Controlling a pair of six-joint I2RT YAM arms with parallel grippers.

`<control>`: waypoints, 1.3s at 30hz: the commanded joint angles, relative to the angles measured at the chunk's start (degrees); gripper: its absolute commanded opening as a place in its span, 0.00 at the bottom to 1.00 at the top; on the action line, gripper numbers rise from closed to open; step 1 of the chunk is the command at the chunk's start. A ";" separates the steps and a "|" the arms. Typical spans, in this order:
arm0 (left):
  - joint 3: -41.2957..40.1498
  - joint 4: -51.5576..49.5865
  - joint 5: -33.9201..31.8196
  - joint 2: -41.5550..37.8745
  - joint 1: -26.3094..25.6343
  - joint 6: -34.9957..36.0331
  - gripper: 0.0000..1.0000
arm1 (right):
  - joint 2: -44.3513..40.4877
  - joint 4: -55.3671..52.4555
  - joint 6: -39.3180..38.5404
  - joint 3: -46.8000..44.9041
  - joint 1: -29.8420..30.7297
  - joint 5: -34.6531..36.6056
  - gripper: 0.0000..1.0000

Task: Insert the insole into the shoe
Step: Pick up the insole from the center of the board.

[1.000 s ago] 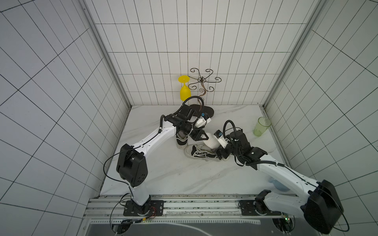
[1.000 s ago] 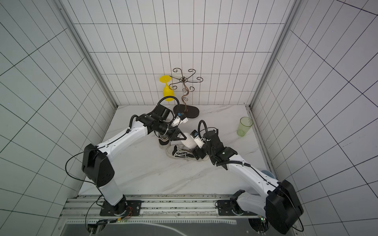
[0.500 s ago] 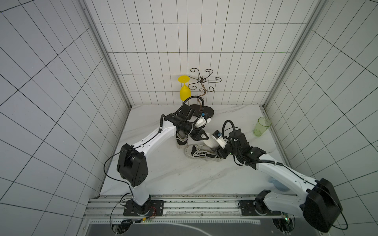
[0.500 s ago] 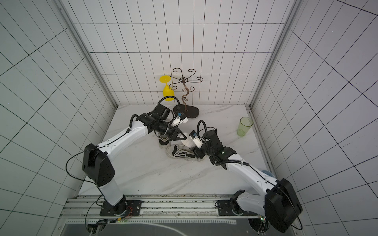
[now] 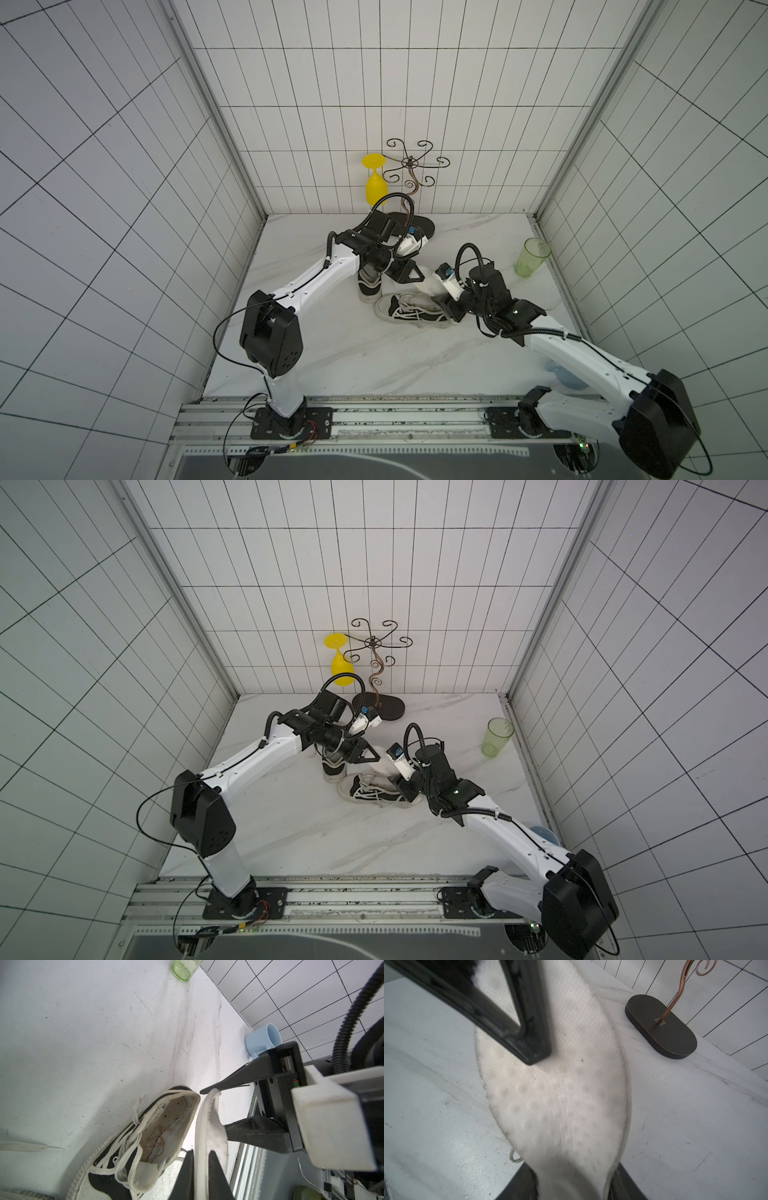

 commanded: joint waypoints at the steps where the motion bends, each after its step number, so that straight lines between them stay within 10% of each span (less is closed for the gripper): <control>1: 0.77 2.00 -1.12 1.29 -0.05 -1.08 0.22 | -1.46 0.27 0.33 3.79 0.24 -1.05 0.43; 14: 0.70 6.49 -3.08 -2.08 2.14 -6.78 0.44 | -0.10 -3.64 1.00 4.88 0.10 -0.04 0.26; 23: -10.18 17.00 -24.35 -11.54 6.37 -22.67 0.45 | 3.21 -11.69 3.50 11.19 -1.80 4.60 0.21; 39: -18.22 9.21 -41.55 -7.48 -9.02 -30.99 0.47 | 7.61 -27.06 9.37 19.29 -3.34 15.67 0.21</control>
